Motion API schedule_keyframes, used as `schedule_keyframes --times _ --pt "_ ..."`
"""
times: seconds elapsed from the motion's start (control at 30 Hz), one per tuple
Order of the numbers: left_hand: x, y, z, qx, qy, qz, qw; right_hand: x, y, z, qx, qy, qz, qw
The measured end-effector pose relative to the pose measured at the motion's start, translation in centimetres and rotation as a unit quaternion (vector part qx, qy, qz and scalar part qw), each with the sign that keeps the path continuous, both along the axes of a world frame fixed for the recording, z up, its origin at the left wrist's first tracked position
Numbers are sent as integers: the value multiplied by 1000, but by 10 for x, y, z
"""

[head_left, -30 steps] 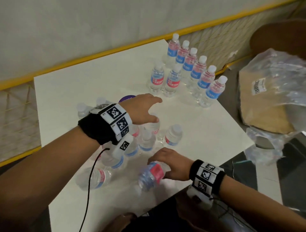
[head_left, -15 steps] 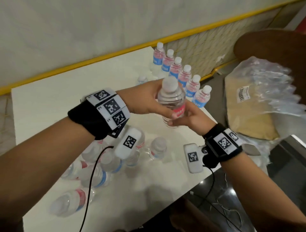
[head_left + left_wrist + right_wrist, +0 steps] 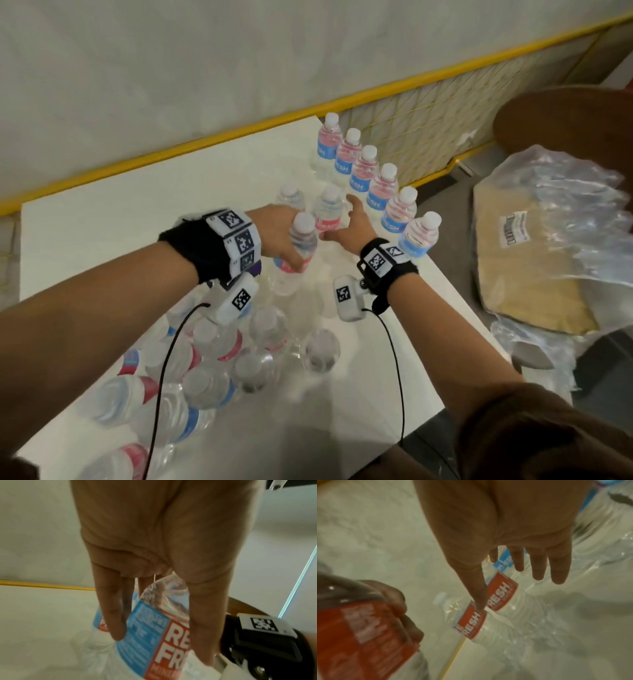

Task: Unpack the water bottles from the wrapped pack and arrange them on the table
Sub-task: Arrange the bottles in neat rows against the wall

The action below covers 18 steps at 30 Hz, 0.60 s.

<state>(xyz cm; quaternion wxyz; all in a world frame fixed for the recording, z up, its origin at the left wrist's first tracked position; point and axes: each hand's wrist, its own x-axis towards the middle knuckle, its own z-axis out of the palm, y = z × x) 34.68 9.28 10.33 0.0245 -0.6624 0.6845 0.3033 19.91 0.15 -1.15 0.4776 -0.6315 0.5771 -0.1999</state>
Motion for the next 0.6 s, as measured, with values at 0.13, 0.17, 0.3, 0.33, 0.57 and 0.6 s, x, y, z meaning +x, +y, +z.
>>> schedule_keyframes --times 0.13,0.17,0.3,0.33,0.57,0.6 --pt "5 -17 -28 51 -46 6 998 13 -14 -31 -11 -2 -8 1000" --pt "6 -21 -33 55 -57 8 997 14 -16 -34 -19 -2 -6 1000" --pt "11 -37 -44 22 -31 58 998 11 -26 -36 -18 -69 -6 997" --pt "12 -42 -46 9 -15 71 997 9 -28 -36 -10 -90 -12 996" --pt "13 -64 -38 -133 62 142 979 -14 -25 -34 14 49 -18 999" --pt "18 -68 -36 -175 65 171 967 -17 -20 -32 16 68 3 998"
